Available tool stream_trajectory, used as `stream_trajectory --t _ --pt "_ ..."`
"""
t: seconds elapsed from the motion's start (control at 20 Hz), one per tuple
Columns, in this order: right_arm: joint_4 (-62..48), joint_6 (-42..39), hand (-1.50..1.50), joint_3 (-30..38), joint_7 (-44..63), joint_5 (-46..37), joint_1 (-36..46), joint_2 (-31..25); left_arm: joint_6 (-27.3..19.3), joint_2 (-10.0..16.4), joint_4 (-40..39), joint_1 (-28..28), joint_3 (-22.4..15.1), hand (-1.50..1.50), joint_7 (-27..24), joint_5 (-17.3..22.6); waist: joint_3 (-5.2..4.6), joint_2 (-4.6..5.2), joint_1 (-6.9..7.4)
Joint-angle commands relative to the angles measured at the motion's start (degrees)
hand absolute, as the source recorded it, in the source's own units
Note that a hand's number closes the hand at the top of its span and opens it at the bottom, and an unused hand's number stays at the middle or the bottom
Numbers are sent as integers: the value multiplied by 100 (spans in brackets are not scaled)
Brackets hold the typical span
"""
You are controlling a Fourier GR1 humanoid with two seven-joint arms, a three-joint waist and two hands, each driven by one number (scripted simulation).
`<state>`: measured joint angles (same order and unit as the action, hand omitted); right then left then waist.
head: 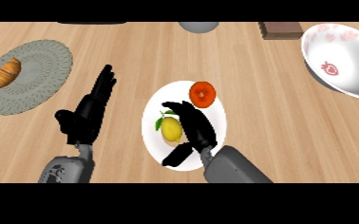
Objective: Pick the lemon from the plate and place it in the bowl
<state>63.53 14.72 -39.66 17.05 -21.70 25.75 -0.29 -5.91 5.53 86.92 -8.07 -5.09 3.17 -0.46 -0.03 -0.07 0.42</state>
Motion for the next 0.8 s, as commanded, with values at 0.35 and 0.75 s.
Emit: stream_trajectory --t 0.35,0.75 --pt "-319 110 150 -981 -267 154 395 20 65 -22 -42 -103 50 0 39 -119 5 18 47" --pt "1530 -1707 150 -245 -2812 1341 -1234 -2617 28 140 174 1 431 0 217 107 17 -43 -408"
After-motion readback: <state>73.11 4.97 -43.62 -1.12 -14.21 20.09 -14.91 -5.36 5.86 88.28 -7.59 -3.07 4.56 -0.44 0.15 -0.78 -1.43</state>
